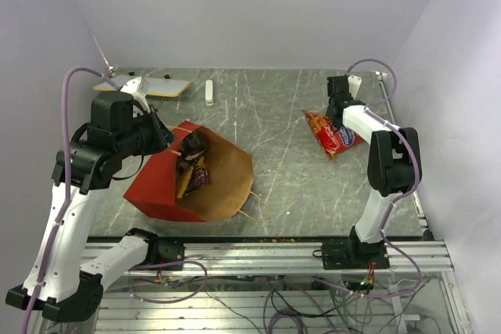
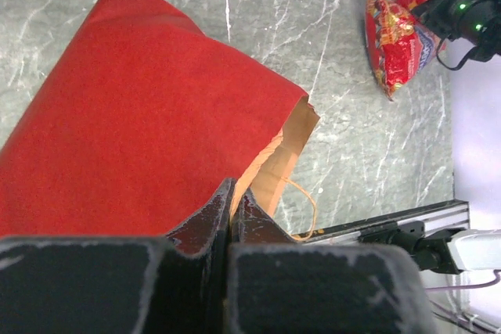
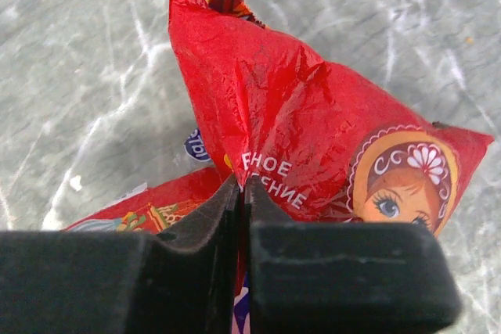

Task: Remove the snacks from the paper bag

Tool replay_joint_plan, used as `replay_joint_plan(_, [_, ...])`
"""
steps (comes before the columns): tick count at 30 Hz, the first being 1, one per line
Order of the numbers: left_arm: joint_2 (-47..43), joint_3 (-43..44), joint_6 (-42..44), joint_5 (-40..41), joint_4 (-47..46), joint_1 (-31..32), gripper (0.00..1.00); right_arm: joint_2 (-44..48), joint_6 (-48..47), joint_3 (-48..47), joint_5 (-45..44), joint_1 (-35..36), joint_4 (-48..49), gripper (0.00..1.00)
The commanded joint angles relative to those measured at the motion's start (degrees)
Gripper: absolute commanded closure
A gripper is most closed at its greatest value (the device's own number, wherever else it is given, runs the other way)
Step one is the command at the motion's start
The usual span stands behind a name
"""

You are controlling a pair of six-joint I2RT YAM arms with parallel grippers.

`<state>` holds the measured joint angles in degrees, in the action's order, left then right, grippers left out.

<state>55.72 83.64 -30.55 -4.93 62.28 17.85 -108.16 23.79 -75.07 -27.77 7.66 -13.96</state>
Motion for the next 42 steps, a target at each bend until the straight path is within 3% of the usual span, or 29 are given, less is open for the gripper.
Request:
replay_joint_plan(1, [-2.39,-2.28,-4.94,1.94,-2.49,0.26,0.93,-1.47,1.16,1.36,2.75,2.08,-0.69,0.85])
replay_joint_plan(8, [-1.97,-0.86,-6.84,1.00,-1.48,0.24,0.93,4.77,-2.49,-0.62,4.50,5.07,-5.53,0.27])
replay_joint_plan(11, [-2.05,-0.97,-6.72,0.88,-2.30,0.26,0.93,7.20,-5.07,-2.88,7.28,6.22,-11.45,0.17])
replay_joint_plan(15, [-2.29,-1.79,-7.63,0.17,-2.63,0.22,0.93,11.50,-7.99,-1.76,6.66,10.46,-16.21,0.13])
replay_joint_plan(21, [-2.84,-4.25,-7.79,-2.62,-4.51,0.25,0.93,19.93,-8.43,3.14,11.92,22.06,-14.86,0.13])
replay_joint_plan(25, [-2.81,-5.19,-7.06,-3.61,-6.25,0.24,0.93,24.60,-1.19,7.29,27.27,25.96,-10.96,0.14])
replay_joint_plan(28, [-2.20,-5.31,-7.32,-3.90,-6.29,0.26,0.93,29.26,5.61,16.00,41.86,28.95,-2.97,0.14])
replay_joint_plan(30, [-1.23,-5.11,-7.68,-5.02,-6.25,0.26,0.93,32.96,9.04,22.08,46.69,30.72,3.53,0.14])
replay_joint_plan(36, [0.15,-6.07,-10.33,-7.27,-7.79,0.26,0.93,42.43,21.82,38.14,44.79,35.48,19.05,0.14])
replay_joint_plan(40, [0.97,-6.35,-10.14,-7.90,-8.10,0.17,0.93,36.93,31.40,40.40,42.26,36.29,25.68,0.18])
replay_joint_plan(42, [2.54,-5.08,-9.13,-8.23,-6.88,0.17,0.93,32.60,32.53,37.27,40.27,37.22,22.94,0.22])
